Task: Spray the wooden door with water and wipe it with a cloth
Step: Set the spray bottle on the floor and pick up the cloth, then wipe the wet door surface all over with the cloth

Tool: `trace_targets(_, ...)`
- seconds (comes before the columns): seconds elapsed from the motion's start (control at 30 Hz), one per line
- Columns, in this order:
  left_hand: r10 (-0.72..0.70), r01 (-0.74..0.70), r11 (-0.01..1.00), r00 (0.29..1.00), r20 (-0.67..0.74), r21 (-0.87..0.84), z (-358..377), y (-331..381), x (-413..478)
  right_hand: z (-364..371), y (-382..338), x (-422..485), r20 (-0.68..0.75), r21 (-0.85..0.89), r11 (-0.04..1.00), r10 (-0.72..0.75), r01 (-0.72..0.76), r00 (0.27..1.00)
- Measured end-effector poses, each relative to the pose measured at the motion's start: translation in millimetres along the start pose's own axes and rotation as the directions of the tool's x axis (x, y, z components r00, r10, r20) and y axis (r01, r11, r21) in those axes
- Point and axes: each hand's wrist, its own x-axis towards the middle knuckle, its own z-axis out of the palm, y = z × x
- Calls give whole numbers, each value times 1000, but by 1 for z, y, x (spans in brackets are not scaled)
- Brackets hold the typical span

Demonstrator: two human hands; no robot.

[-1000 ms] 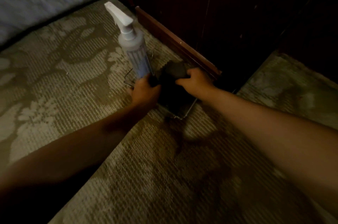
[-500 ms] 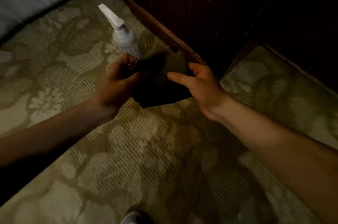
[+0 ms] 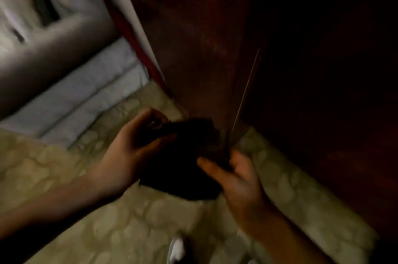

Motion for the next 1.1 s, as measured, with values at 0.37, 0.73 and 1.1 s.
trace_targets(0.37,582,-603,797,779,232,28,55,497,14,47,-429,-215,-113,88,868,-480,489,870)
trace_targets(0.73,828,-871,486,430,359,-76,163,718,-28,17,-595,-359,-370,62,638,-699,767,611)
trace_targets(1.1,832,-773,551,479,279,-316,242,826,1,-47,-698,-385,-379,60,508,-785,859,491)
